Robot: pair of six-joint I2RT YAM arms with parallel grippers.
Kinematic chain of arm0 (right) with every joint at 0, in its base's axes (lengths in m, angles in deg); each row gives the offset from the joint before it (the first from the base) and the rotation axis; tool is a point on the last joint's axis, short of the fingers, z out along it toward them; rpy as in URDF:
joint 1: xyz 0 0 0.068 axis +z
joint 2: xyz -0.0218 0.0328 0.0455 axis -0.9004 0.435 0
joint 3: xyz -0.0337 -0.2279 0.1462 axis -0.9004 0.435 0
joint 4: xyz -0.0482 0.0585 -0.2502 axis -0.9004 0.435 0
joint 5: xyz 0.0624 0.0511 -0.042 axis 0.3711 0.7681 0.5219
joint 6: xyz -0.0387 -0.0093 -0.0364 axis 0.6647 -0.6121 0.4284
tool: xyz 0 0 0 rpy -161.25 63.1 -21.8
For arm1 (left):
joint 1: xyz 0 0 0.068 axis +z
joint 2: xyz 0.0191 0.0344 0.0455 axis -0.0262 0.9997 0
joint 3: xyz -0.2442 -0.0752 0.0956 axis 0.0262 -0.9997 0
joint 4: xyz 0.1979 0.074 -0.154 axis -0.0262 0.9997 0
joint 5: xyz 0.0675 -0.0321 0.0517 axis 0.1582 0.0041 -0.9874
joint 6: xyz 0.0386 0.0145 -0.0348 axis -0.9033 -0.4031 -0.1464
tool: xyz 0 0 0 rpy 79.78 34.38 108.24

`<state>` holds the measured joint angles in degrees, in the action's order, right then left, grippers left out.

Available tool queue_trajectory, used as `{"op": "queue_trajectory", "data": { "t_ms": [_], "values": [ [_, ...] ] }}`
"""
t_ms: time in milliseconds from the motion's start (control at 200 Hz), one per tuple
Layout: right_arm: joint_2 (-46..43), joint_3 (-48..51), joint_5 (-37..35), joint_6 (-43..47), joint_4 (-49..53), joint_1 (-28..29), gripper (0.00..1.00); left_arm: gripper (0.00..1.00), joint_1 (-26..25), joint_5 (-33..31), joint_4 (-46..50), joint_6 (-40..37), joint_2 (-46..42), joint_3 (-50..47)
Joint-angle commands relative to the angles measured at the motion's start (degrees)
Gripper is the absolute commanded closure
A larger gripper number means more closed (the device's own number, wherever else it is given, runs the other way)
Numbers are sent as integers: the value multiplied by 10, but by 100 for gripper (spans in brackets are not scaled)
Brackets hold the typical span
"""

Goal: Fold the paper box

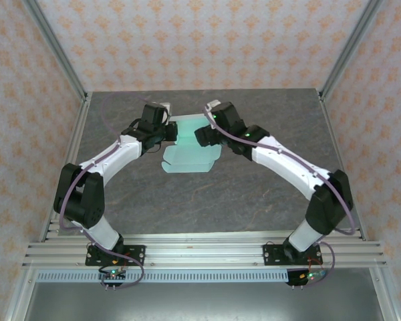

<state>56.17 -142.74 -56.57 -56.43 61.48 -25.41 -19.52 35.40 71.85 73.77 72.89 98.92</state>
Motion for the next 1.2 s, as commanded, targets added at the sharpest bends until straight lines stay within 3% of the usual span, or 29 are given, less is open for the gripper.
{"op": "queue_trajectory", "data": {
  "t_ms": [0,150,280,535,796,986,1196],
  "values": [
    [-63,31,85,24,31,-34,16,100,-4,4,6,-5,-2,15],
    [-118,80,215,37,17,-117,17,100,-4,8,6,-7,0,17],
    [-120,108,311,53,-15,-189,25,100,-4,8,7,-8,-1,18],
    [-17,70,387,105,-27,-196,34,100,-4,11,9,-6,-3,22],
    [58,17,451,116,-37,-193,51,100,-5,12,10,-6,-8,21],
    [74,7,454,120,-43,-176,52,100,-5,13,11,-7,-9,21],
    [86,-4,362,99,-61,-151,55,100,-7,14,11,-5,-9,20]
  ]
}}
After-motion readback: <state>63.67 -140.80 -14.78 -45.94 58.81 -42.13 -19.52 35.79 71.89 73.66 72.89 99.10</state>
